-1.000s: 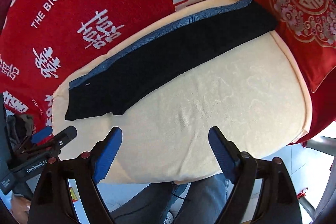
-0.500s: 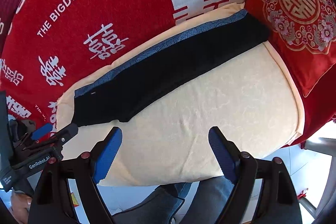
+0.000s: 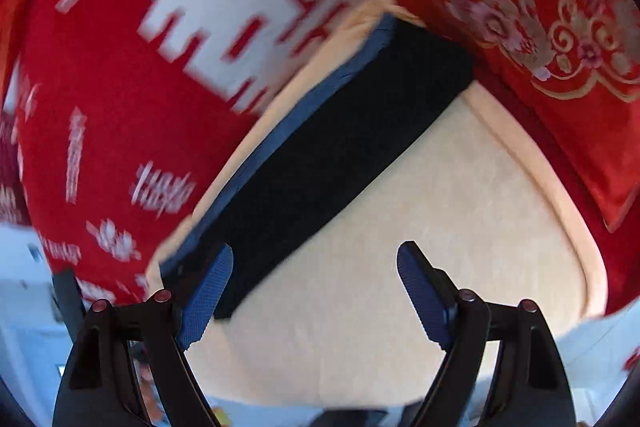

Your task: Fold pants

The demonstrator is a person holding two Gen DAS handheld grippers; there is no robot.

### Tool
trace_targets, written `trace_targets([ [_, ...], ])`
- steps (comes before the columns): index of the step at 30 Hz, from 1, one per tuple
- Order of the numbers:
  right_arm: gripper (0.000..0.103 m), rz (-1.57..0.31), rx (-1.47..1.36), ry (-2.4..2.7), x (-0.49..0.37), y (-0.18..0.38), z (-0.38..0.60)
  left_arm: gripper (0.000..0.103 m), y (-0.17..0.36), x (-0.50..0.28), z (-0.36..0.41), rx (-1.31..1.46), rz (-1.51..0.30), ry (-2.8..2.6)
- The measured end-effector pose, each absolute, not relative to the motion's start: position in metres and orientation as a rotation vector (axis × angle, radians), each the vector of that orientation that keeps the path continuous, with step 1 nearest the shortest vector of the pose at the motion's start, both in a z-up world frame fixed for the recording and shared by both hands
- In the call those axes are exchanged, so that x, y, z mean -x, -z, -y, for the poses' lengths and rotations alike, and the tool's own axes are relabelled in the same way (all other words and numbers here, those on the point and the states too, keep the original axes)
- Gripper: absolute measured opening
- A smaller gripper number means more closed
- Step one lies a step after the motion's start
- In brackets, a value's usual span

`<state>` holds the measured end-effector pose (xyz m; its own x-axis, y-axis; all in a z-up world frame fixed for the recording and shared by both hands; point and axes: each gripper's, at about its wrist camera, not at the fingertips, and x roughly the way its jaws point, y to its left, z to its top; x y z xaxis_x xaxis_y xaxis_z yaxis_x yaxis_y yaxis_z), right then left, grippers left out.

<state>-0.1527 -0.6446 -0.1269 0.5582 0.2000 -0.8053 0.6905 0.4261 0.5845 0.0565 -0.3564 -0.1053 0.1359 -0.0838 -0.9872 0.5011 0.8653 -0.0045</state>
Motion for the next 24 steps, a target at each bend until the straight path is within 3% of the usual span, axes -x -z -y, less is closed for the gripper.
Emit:
trace_targets([
  [1, 0.079, -0.968, -1.136, 0.384, 0.152, 0.137, 0.656, 0.103, 0.113, -0.058, 0.368, -0.358, -1.37, 0.436],
  [3, 0.054, -0.971, -1.158, 0.398, 0.146, 0.164, 0.684, 0.103, 0.129, -0.061, 0.396, -0.345, -1.333, 0.436],
  [4, 0.052, -0.966, -1.158, 0.404, 0.143, 0.176, 0.695, 0.103, 0.137, -0.062, 0.409, -0.349, -1.314, 0.429],
  [15, 0.051, -0.749, -1.238, 0.381, 0.148, 0.248, 0.729, 0.103, 0.226, -0.07, 0.472, -0.402, -1.264, 0.444],
  [22, 0.051, -0.607, -1.207, 0.377, 0.117, 0.256, 0.74, 0.103, 0.23, -0.072, 0.463, -0.365, -1.254, 0.477],
  [23, 0.028, -0.62, -1.225, 0.387, 0.111, 0.255, 0.743, 0.096, 0.226, -0.074, 0.464, -0.371, -1.264, 0.492],
  [24, 0.013, -0.628, -1.242, 0.391, 0.111, 0.253, 0.744, 0.072, 0.22, -0.075, 0.462, -0.364, -1.261, 0.505],
])
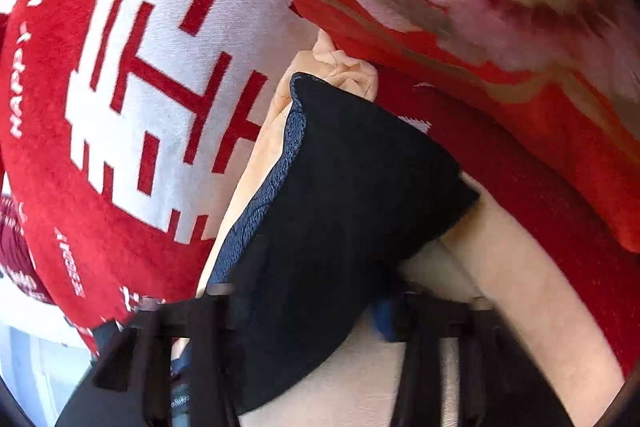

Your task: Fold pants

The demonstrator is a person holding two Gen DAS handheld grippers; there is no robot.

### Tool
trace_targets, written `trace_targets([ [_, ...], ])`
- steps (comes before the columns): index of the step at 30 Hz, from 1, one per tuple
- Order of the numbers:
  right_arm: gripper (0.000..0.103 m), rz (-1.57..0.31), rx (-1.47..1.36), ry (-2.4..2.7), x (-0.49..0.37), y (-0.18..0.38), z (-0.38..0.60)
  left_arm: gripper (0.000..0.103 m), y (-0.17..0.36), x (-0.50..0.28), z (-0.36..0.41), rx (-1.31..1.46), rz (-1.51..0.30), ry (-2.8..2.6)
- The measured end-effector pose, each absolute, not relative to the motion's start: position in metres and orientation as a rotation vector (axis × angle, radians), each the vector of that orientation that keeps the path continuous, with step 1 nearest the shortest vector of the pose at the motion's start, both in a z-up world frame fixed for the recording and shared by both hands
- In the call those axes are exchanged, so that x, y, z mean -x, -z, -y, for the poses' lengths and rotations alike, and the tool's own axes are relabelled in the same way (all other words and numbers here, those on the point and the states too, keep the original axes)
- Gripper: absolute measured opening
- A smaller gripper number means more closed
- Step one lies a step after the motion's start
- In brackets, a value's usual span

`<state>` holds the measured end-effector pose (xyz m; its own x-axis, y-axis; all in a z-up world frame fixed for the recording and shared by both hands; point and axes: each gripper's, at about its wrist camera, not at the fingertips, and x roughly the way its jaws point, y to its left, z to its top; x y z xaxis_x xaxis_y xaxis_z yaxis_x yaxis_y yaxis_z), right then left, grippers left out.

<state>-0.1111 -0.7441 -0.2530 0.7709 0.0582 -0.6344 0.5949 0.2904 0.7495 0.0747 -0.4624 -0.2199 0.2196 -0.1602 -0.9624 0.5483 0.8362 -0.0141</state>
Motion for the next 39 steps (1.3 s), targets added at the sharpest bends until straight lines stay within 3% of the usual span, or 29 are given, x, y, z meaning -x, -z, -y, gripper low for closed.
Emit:
trace_targets([
  [1, 0.013, -0.625, -1.258, 0.377, 0.11, 0.247, 0.745, 0.064, 0.212, -0.076, 0.461, -0.354, -1.255, 0.522],
  [2, 0.013, -0.629, -1.224, 0.368, 0.108, 0.236, 0.744, 0.063, 0.202, -0.076, 0.458, -0.348, -1.24, 0.536],
  [5, 0.013, -0.648, -1.074, 0.313, 0.097, 0.197, 0.735, 0.063, 0.189, -0.072, 0.456, -0.349, -1.168, 0.564],
  [8, 0.013, -0.668, -0.968, 0.286, 0.082, 0.17, 0.722, 0.063, 0.219, -0.064, 0.471, -0.36, -1.22, 0.635],
  [11, 0.012, -0.709, -0.886, 0.281, 0.068, 0.157, 0.709, 0.063, 0.223, -0.052, 0.468, -0.373, -1.112, 0.639],
  [20, 0.013, -0.804, -0.572, 0.26, 0.028, 0.092, 0.639, 0.067, 0.197, -0.076, 0.421, -0.243, -1.221, 0.738],
  [23, 0.013, -0.851, -0.449, 0.242, 0.012, 0.083, 0.593, 0.091, 0.175, -0.088, 0.369, -0.231, -1.178, 0.703],
  [31, 0.02, -1.002, -0.12, 0.217, -0.065, 0.13, 0.44, 0.091, 0.16, -0.137, 0.22, -0.225, -1.185, 0.541],
  [36, 0.037, -1.147, 0.25, 0.259, -0.084, 0.21, 0.344, 0.091, 0.175, -0.16, 0.161, -0.222, -1.211, 0.444],
  [39, 0.051, -1.116, 0.4, 0.214, -0.065, 0.206, 0.311, 0.091, 0.178, -0.163, 0.146, -0.205, -1.222, 0.439],
])
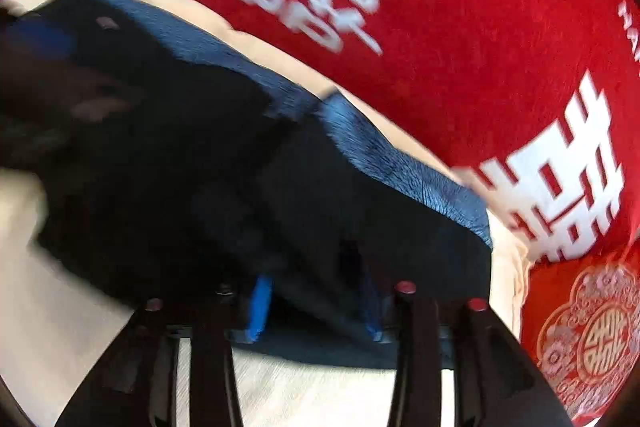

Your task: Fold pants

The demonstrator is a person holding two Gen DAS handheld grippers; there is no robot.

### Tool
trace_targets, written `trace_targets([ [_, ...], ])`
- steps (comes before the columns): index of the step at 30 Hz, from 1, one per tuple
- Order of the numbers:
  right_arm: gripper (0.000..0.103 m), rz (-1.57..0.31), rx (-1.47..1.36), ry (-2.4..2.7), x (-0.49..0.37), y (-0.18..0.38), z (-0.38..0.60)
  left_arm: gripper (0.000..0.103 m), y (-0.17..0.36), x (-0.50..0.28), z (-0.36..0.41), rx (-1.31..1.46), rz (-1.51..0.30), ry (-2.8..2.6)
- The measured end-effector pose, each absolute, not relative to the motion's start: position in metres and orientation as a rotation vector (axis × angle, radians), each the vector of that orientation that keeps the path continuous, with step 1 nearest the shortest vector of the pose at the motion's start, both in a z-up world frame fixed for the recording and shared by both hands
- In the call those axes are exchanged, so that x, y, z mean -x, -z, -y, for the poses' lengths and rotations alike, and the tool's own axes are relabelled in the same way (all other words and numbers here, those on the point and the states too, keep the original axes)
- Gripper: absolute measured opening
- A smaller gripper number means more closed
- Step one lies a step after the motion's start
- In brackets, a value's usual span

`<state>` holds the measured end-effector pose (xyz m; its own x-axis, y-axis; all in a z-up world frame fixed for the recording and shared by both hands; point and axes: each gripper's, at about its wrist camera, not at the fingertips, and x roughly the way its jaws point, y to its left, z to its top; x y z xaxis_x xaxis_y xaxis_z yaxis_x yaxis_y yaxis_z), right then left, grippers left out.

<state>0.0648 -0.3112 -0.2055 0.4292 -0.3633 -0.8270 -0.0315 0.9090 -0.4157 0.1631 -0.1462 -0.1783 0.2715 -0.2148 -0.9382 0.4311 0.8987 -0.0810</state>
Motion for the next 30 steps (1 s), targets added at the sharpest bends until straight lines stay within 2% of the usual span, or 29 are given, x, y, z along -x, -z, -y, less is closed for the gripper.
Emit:
trace_targets([
  [3, 0.064, -1.077, 0.222, 0.109, -0.034, 0.166, 0.328, 0.091, 0.172, -0.16, 0.152, -0.162, -1.242, 0.489],
  [6, 0.064, -1.084, -0.319, 0.016, -0.013, 0.15, 0.398, 0.091, 0.168, -0.16, 0.168, -0.075, -1.289, 0.595],
  [8, 0.064, -1.058, -0.72, 0.031, 0.0, 0.164, 0.452, 0.091, 0.167, -0.16, 0.185, -0.023, -1.333, 0.654],
  [11, 0.062, -0.997, -1.041, 0.033, 0.006, 0.189, 0.491, 0.091, 0.163, -0.161, 0.207, 0.023, -1.377, 0.716],
  [16, 0.049, -0.979, -1.325, 0.033, 0.008, 0.228, 0.508, 0.091, 0.185, -0.166, 0.247, -0.036, -1.436, 0.754],
  [22, 0.049, -0.962, -1.439, 0.075, 0.027, 0.243, 0.511, 0.091, 0.207, -0.163, 0.256, -0.063, -1.494, 0.742],
  [23, 0.049, -0.931, -1.454, 0.078, 0.024, 0.245, 0.513, 0.084, 0.21, -0.163, 0.258, -0.06, -1.5, 0.738],
  [24, 0.049, -0.907, -1.463, 0.076, 0.02, 0.244, 0.517, 0.063, 0.214, -0.162, 0.26, -0.051, -1.509, 0.744],
  [25, 0.046, -0.896, -1.468, 0.078, 0.014, 0.247, 0.519, 0.057, 0.217, -0.162, 0.263, -0.05, -1.523, 0.751],
  [26, 0.018, -0.902, -1.481, 0.077, 0.008, 0.252, 0.52, 0.056, 0.218, -0.16, 0.264, -0.061, -1.517, 0.741],
  [27, 0.005, -0.926, -1.489, 0.08, 0.004, 0.257, 0.521, 0.046, 0.216, -0.159, 0.264, -0.065, -1.504, 0.738],
  [28, 0.005, -0.96, -1.489, 0.095, 0.001, 0.259, 0.521, 0.042, 0.213, -0.157, 0.263, -0.073, -1.495, 0.737],
  [30, 0.004, -0.965, -1.482, 0.067, 0.005, 0.252, 0.521, 0.042, 0.199, -0.151, 0.255, -0.063, -1.468, 0.746],
])
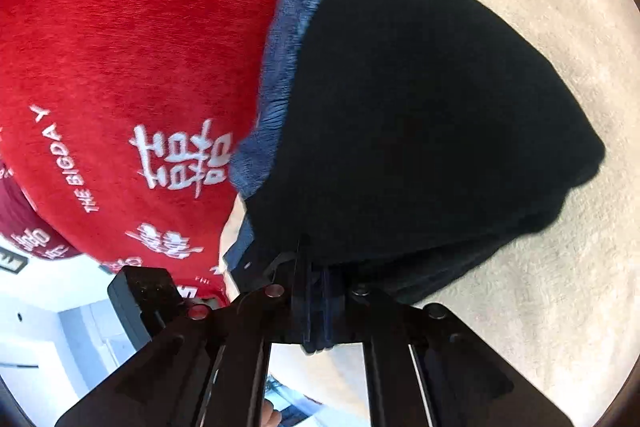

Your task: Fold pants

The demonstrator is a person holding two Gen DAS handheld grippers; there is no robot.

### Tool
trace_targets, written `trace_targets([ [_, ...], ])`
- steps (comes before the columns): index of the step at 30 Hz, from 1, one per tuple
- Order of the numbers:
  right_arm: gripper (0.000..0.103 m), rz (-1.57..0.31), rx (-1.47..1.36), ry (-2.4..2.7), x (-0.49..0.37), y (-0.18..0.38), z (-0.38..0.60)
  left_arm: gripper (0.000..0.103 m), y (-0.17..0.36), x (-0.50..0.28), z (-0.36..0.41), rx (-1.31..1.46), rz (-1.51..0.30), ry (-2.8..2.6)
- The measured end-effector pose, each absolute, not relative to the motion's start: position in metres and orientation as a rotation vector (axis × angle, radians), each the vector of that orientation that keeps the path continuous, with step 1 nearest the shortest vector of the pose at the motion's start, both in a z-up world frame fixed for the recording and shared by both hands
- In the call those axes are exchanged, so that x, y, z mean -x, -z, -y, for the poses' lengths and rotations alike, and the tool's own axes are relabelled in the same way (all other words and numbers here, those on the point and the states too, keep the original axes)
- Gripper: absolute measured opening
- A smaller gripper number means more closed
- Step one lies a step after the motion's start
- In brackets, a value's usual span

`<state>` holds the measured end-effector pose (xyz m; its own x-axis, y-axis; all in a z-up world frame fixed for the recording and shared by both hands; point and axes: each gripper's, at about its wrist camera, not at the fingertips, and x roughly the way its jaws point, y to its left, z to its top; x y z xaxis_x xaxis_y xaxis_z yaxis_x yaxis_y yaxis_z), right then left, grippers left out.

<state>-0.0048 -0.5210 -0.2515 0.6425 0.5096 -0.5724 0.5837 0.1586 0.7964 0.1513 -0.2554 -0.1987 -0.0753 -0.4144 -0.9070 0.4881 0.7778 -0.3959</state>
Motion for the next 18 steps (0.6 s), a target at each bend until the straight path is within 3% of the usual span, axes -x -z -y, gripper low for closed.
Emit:
trace_targets([
  [4, 0.004, -1.013, -1.418, 0.015, 0.016, 0.234, 0.506, 0.044, 0.183, -0.131, 0.239, -0.146, -1.36, 0.701],
  [6, 0.004, -1.068, -1.389, 0.028, 0.012, 0.247, 0.499, 0.053, 0.194, -0.129, 0.236, -0.18, -1.356, 0.653],
  [8, 0.005, -1.143, -1.315, 0.044, 0.002, 0.266, 0.494, 0.068, 0.206, -0.13, 0.23, -0.176, -1.361, 0.597],
  [10, 0.006, -1.159, -1.283, 0.003, -0.004, 0.266, 0.495, 0.071, 0.205, -0.13, 0.225, -0.145, -1.357, 0.582],
  [13, 0.024, -1.239, -1.11, -0.11, -0.013, 0.239, 0.489, 0.071, 0.194, -0.129, 0.225, -0.174, -1.341, 0.565],
  [18, 0.06, -1.064, -0.909, -0.119, 0.0, 0.172, 0.543, 0.071, 0.158, -0.137, 0.241, -0.19, -1.282, 0.593],
])
